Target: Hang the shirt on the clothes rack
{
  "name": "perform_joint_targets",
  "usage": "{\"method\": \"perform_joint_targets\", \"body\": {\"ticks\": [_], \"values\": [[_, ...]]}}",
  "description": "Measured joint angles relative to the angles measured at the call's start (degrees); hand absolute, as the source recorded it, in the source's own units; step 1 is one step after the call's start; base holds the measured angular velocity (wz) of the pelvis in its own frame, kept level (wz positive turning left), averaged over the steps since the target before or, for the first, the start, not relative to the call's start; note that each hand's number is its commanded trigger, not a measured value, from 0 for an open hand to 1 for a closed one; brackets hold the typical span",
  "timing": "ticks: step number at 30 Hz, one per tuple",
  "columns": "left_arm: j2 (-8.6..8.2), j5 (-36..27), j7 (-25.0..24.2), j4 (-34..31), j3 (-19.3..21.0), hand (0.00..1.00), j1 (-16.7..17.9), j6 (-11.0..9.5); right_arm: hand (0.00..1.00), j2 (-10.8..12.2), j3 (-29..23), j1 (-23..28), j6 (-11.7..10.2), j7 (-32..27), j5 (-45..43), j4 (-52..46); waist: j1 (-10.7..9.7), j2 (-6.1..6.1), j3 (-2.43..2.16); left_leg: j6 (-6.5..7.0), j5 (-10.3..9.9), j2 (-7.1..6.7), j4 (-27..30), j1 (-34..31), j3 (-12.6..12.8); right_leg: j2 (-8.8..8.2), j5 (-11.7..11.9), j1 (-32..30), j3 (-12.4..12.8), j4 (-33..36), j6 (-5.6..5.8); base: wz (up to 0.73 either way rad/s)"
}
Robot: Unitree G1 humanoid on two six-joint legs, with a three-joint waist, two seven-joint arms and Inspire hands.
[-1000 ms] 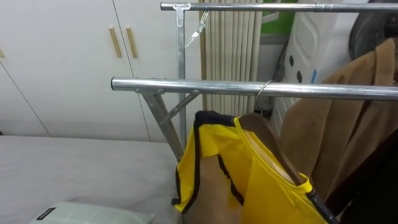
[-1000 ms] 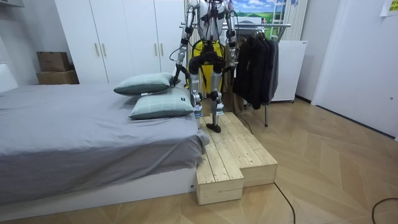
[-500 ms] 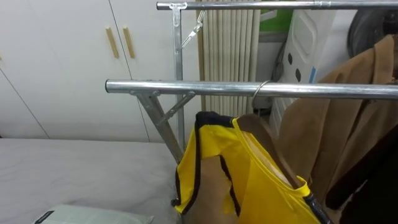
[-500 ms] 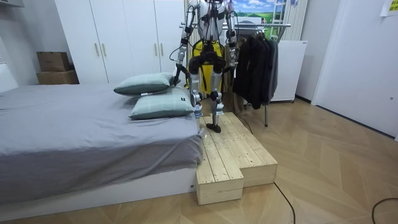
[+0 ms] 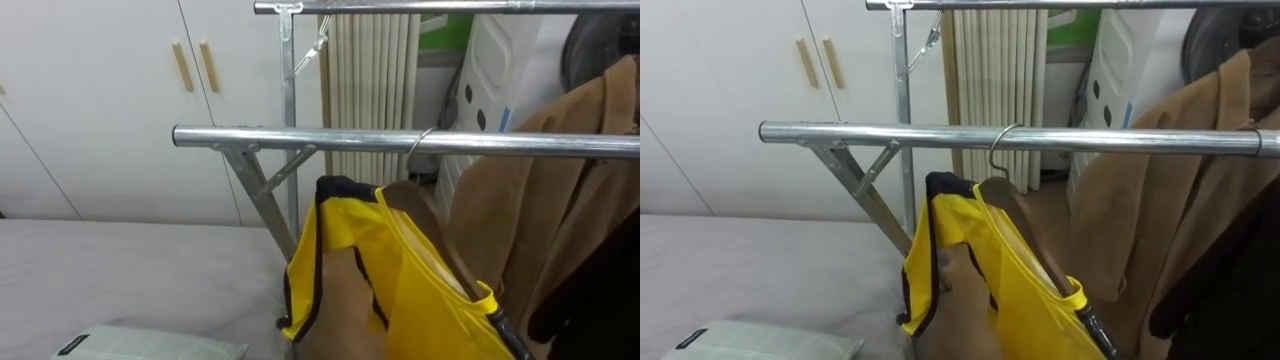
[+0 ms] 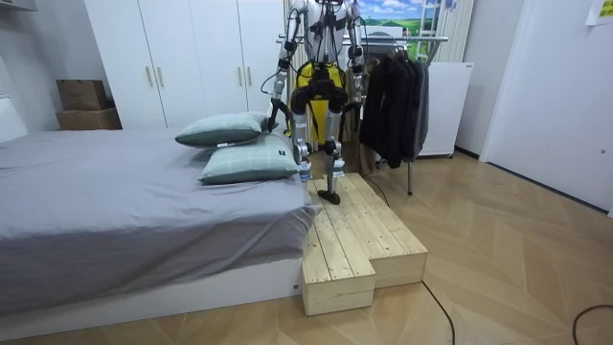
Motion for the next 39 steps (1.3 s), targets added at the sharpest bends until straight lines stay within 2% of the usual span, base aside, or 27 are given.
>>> {"method": "perform_joint_targets", "body": {"ticks": [7,11,15,20,23,24,25,26,28,29,30,31,32,33,34,35,36,37,39], "values": [[0.03,0.0,1.5,0.0,0.1,0.00,0.0,-0.8,0.00,0.4,0.0,0.1,0.0,0.0,0.0,0.0,0.2,-0.56,-0.16,0.00,0.0,0.04,0.0,0.1,-0.1,-0.06,-0.1,0.0,-0.8,0.1,-0.15,0.00],[-0.08,0.0,2.3,0.0,0.0,0.00,0.2,-1.4,0.00,0.4,0.1,0.2,-0.1,0.0,-0.1,0.0,0.5,-0.68,-0.08,0.00,0.0,0.10,0.0,0.6,-0.2,-0.12,-0.2,0.6,-1.5,0.0,-0.27,0.00],[-0.24,0.0,3.2,0.0,-0.1,0.00,0.3,-2.1,0.00,0.0,2.3,0.2,-0.2,-0.1,-0.5,-0.6,0.9,-0.56,-0.12,-0.01,0.0,0.12,0.1,0.7,-0.8,-0.11,-0.4,0.9,-1.6,0.1,-0.59,0.05],[-0.62,0.0,4.0,-0.2,0.0,0.00,0.1,-2.8,0.00,-0.1,2.9,-0.8,-0.5,0.1,-4.5,-0.9,1.4,-0.13,-0.36,-0.11,0.0,0.07,1.7,-1.5,-2.1,-0.64,-0.6,0.1,-4.4,0.2,-0.83,0.27],[-1.00,0.3,3.9,-1.5,0.6,0.00,0.2,-3.3,0.00,-0.8,3.9,-2.1,-0.9,0.7,-7.5,-1.2,1.4,0.69,-0.62,-0.14,0.0,0.11,3.7,-4.9,-2.2,-1.33,-0.8,-1.5,-8.3,0.4,-1.05,0.61],[-1.02,0.3,3.8,-2.2,0.7,0.00,0.2,-3.4,0.00,-1.1,4.2,-2.7,-0.9,1.1,-9.5,-1.2,1.4,0.87,-0.67,-0.30,0.1,0.15,4.4,-6.3,-2.1,-1.75,-0.9,-2.3,-11.1,0.6,-1.22,0.77],[-1.04,0.2,3.7,-2.6,0.6,0.00,0.2,-3.6,0.00,-1.4,4.6,-3.8,-0.9,1.2,-11.6,-1.0,1.5,0.98,-0.66,-0.60,0.3,0.21,4.6,-7.5,-1.8,-2.39,-0.9,-3.0,-15.6,0.5,-1.27,0.76],[-1.03,0.2,3.7,-2.7,0.6,0.00,0.2,-3.6,0.00,-1.5,4.7,-4.5,-0.9,1.2,-12.6,-0.8,1.6,1.01,-0.70,-0.72,0.4,0.26,4.7,-8.2,-1.5,-2.85,-1.0,-3.4,-18.5,0.2,-1.43,0.74],[-0.99,0.3,3.6,-3.0,0.6,0.00,-0.2,-3.7,0.00,-2.0,5.1,-6.2,-1.2,1.2,-13.7,0.4,1.3,1.21,-0.46,-0.66,1.5,0.43,5.6,-10.3,-0.7,-4.28,-1.1,-3.3,-26.3,-1.1,-1.82,0.96],[-0.96,0.4,3.6,-2.9,0.4,0.00,-0.6,-3.6,0.00,-2.3,5.4,-6.2,-1.2,1.2,-13.7,0.6,1.2,0.88,-0.26,-0.60,1.5,1.02,6.1,-10.4,0.6,-4.67,-1.2,-3.2,-28.1,-1.1,-2.01,1.14],[-0.72,0.8,3.3,-2.5,0.6,0.00,-0.5,-3.6,0.00,-2.5,5.6,-6.4,-1.2,1.2,-13.8,1.0,1.5,1.01,-0.33,-0.35,0.6,1.90,8.7,-10.6,4.2,-5.40,-1.8,-3.0,-32.2,-0.9,-2.19,1.07],[-0.55,1.1,2.7,-2.4,0.9,0.00,-0.2,-3.5,0.00,-2.7,5.6,-6.5,-1.1,1.2,-14.2,1.3,1.6,1.20,-0.25,-0.25,-0.7,3.43,12.3,-10.9,7.4,-5.72,-2.1,-3.0,-35.2,-0.9,-2.38,1.06],[-0.36,1.3,2.5,-2.4,1.6,0.00,-0.1,-3.5,0.00,-3.1,5.6,-6.4,-1.0,1.2,-14.2,1.3,1.7,1.15,-0.20,-0.12,-1.2,4.29,14.0,-10.9,9.3,-5.90,-2.4,-3.1,-36.5,-0.8,-2.48,1.19],[0.44,1.7,2.3,-2.4,1.7,0.00,0.0,-3.0,0.00,-3.4,5.4,-6.3,-1.0,1.2,-14.2,1.3,1.2,0.98,-0.13,0.35,-2.1,6.06,17.4,-10.6,12.1,-6.32,-2.8,-3.4,-39.4,-0.6,-2.56,1.40],[1.06,2.4,2.0,-2.5,1.6,0.00,-0.1,-2.4,0.00,-3.4,4.9,-6.2,-1.0,1.2,-14.2,1.3,0.8,0.75,0.02,0.52,-2.9,7.46,20.5,-10.1,13.8,-6.86,-3.4,-3.7,-42.7,-0.1,-2.56,1.47],[1.36,2.9,1.9,-2.7,1.5,0.00,-0.1,-2.1,0.00,-3.4,4.8,-6.1,-0.9,1.2,-14.2,1.3,0.6,0.65,0.03,0.48,-3.1,8.01,21.7,-9.8,14.3,-7.22,-3.7,-4.1,-44.4,0.3,-2.58,1.53],[1.90,4.3,1.8,-2.9,1.6,0.00,-0.2,-2.0,0.00,-3.4,4.2,-6.1,-0.9,1.2,-14.1,1.3,0.4,0.61,0.03,0.22,-3.3,8.99,23.4,-9.2,14.7,-7.58,-4.0,-4.3,-47.5,0.6,-2.57,1.51],[2.31,4.9,1.6,-2.9,1.6,0.00,-0.1,-1.9,0.00,-3.5,3.9,-6.1,-0.9,1.2,-14.1,1.3,0.2,0.27,0.25,0.21,-3.3,9.37,23.6,-7.9,15.5,-8.18,-4.0,-4.5,-50.8,0.6,-2.56,1.52],[2.65,5.6,1.3,-2.9,1.6,0.00,0.0,-1.5,0.00,-3.6,3.9,-6.1,-0.9,1.2,-14.2,1.3,0.1,-0.07,0.46,0.17,-3.4,9.37,22.8,-5.9,16.6,-8.79,-4.1,-4.9,-54.8,0.7,-2.32,1.42]]}}
